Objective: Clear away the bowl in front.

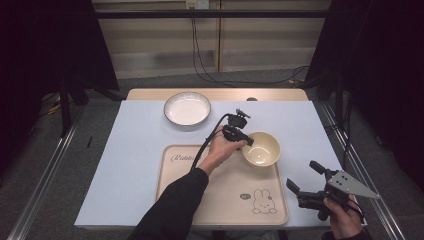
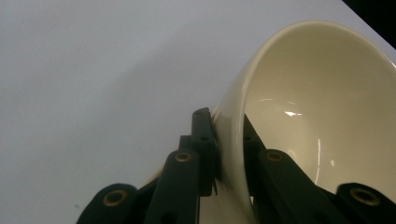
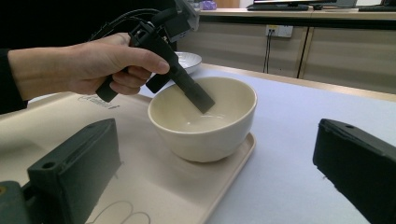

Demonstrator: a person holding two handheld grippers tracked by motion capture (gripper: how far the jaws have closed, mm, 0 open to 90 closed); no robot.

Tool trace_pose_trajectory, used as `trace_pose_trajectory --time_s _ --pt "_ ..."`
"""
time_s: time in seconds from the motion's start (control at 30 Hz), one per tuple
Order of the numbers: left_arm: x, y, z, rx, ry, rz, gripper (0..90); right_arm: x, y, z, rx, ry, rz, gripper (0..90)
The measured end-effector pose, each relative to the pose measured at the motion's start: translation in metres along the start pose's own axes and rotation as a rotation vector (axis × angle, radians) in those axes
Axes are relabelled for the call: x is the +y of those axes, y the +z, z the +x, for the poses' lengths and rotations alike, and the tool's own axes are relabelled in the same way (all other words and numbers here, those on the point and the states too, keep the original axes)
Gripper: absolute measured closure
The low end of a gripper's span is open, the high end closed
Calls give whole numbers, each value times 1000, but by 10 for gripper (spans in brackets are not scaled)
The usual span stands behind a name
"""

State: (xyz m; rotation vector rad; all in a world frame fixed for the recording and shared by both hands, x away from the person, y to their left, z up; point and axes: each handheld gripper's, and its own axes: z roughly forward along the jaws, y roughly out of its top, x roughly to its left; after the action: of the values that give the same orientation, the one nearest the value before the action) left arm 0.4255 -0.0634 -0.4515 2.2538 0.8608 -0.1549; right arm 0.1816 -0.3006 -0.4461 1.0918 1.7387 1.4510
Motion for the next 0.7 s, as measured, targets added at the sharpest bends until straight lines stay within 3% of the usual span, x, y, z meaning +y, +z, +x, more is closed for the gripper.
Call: trace_pose_trajectory --time_s 0.3,0.33,0.37,0.4,0.47,0.5,0.6,0.7 --pt "-1 2 -1 7 -2 -31 820 0 0 0 -3 2 1 3" --pt "-1 1 0 -9 -9 -42 812 0 0 0 -3 1 2 3" --pt "-2 1 0 -21 -20 -60 776 0 0 0 -5 5 0 3" --pt "-2 -1 0 -28 -2 -64 745 0 0 0 -6 3 1 3" --pt "-3 -3 -3 -11 12 -89 681 0 0 0 -3 0 2 3" --pt "-4 -4 -3 -3 23 -100 589 0 0 0 -4 1 3 3" --pt "-6 -9 -1 11 48 -128 461 0 0 0 -6 2 3 4" --pt "-9 -13 1 29 39 -161 284 0 0 0 -4 0 3 4"
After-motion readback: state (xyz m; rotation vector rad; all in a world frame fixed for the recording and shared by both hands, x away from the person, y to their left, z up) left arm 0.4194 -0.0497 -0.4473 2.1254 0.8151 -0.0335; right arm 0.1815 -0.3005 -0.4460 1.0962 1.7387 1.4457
